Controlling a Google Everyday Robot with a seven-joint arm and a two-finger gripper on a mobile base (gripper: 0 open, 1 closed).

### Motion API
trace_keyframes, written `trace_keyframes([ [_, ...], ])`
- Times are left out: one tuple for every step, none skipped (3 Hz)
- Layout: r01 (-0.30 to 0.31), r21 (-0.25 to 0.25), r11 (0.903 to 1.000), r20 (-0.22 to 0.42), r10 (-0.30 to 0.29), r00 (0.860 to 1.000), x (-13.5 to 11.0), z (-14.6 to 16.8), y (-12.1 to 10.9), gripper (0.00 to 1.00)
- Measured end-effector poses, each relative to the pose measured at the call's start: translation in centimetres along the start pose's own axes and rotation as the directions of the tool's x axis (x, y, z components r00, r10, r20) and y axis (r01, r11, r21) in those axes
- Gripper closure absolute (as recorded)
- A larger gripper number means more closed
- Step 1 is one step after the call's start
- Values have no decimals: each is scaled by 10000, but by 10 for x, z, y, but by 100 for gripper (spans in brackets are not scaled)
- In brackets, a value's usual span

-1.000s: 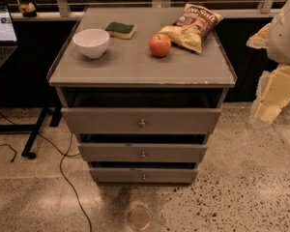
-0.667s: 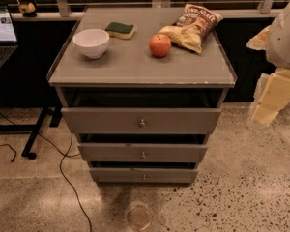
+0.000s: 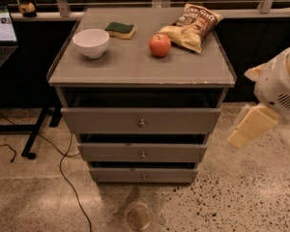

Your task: Open top drawer

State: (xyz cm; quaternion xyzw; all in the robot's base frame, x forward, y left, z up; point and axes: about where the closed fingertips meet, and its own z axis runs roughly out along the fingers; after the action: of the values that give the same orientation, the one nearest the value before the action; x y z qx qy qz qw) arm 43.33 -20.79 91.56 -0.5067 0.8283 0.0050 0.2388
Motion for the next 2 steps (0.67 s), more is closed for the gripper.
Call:
trace_keyframes([
  [-622,-165,9979,844,633,9944,4,35,6,0],
  [-863,-619,9943,1542,949,9835,3,64,10,0],
])
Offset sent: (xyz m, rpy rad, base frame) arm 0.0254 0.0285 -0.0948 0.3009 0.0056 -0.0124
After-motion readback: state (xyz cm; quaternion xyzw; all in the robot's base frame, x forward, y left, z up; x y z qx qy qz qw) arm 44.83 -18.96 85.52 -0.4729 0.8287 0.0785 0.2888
